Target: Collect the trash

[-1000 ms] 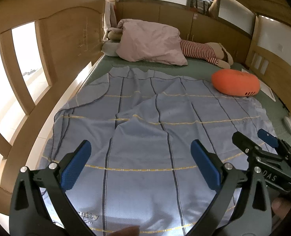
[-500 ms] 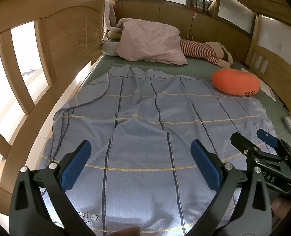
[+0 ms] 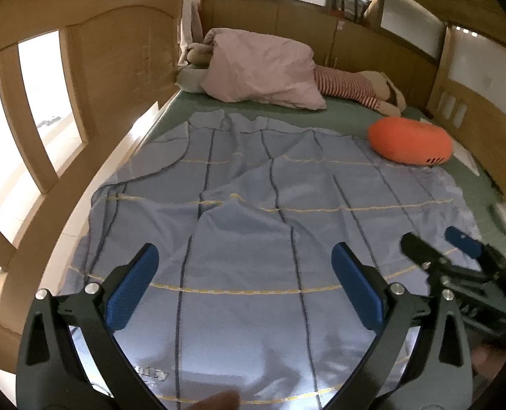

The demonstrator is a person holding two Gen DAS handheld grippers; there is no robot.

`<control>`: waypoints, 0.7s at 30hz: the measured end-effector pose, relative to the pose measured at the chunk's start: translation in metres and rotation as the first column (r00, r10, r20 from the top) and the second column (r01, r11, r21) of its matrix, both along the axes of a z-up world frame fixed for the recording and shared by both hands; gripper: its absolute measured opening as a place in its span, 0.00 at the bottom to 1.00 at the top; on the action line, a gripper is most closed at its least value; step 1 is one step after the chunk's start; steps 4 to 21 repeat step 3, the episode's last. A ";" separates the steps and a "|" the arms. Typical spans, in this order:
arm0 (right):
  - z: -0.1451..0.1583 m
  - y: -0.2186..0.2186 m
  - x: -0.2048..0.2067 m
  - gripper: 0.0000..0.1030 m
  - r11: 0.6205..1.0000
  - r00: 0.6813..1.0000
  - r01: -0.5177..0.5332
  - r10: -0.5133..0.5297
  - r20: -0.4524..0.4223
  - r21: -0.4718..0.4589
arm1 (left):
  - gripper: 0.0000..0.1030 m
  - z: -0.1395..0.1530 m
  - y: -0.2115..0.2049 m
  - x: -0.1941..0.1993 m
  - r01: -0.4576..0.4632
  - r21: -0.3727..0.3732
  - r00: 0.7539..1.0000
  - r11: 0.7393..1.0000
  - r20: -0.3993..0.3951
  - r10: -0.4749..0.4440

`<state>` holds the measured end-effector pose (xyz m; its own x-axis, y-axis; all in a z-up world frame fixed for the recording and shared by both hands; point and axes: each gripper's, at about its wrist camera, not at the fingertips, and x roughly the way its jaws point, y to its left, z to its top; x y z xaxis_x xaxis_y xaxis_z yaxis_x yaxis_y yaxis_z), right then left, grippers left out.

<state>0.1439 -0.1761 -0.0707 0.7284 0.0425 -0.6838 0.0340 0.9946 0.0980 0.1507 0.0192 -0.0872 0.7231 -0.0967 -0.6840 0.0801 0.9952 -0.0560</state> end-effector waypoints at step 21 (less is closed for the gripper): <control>-0.004 -0.018 0.016 0.97 1.000 0.998 0.016 -0.016 -0.064 0.007 | 0.98 -0.006 0.003 0.004 -0.009 -0.009 0.999 1.000 -0.033 0.008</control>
